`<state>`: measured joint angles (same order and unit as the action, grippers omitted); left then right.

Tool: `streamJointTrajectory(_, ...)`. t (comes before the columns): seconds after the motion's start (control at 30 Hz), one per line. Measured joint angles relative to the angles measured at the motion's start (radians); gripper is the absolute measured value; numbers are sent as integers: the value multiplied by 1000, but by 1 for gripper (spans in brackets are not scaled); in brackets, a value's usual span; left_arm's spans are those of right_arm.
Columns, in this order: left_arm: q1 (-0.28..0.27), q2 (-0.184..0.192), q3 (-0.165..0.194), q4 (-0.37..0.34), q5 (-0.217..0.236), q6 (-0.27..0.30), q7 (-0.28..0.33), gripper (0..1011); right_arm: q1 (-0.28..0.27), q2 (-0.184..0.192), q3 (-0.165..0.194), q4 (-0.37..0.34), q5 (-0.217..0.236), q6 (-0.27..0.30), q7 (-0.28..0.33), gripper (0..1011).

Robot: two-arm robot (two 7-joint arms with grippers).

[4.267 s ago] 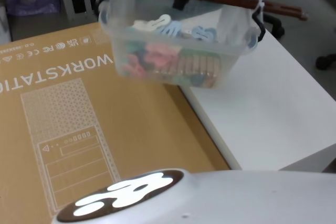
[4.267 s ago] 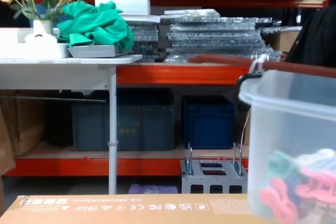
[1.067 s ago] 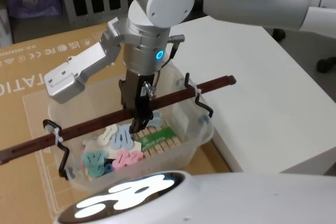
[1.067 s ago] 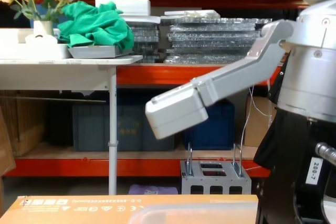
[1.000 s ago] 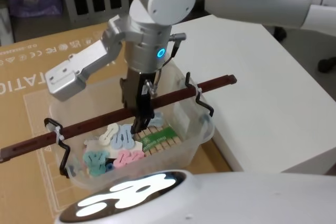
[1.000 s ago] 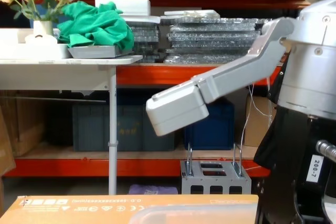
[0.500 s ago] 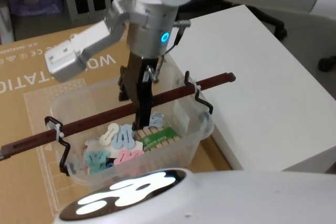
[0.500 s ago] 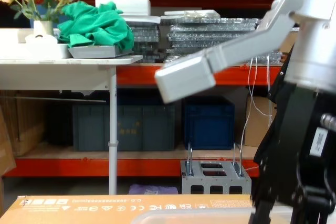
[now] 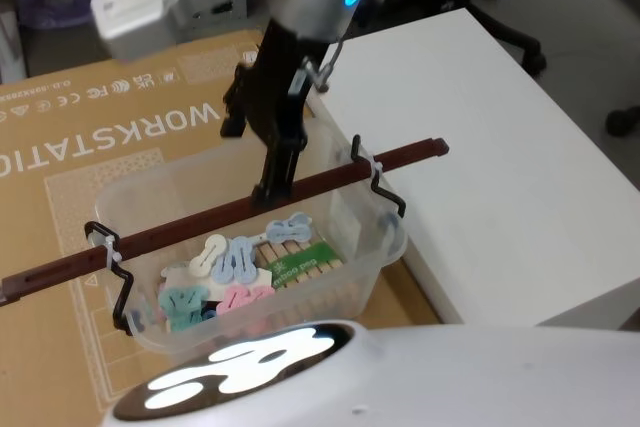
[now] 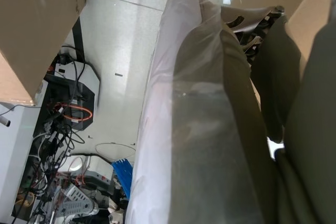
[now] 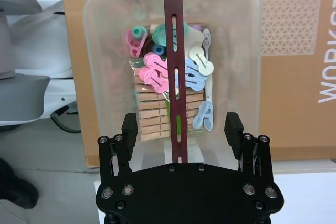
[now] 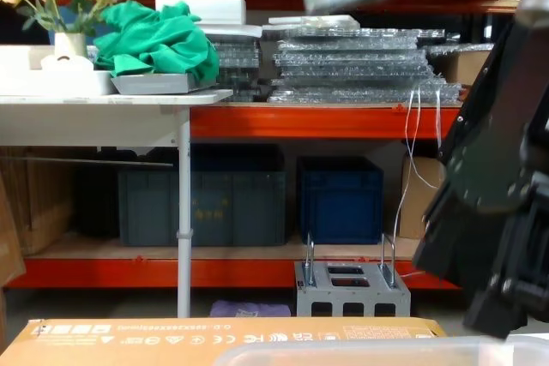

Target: Use one hand to grasp the basket and place it at the designated location.

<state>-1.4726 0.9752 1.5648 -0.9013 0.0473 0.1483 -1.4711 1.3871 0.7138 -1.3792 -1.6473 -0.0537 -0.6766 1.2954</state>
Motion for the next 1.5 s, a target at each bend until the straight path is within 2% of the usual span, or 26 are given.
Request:
streamJointTrajectory(0.23,0,0,0,0,0,0,0,0,9,53,47,-28,45,-27,-5,1000)
streamJointTrajectory(0.47,0,0,0,0,0,0,0,0,15,68,76,-19,91,-45,2,1000)
streamJointTrajectory(0.67,0,0,0,0,0,0,0,0,11,70,93,-15,99,-47,9,1000)
streamJointTrajectory(1.1,0,0,0,0,0,0,0,0,-10,42,104,9,83,-41,19,1000)
streamJointTrajectory(1.5,0,0,0,0,0,0,0,0,-31,-15,69,38,21,-7,18,1000)
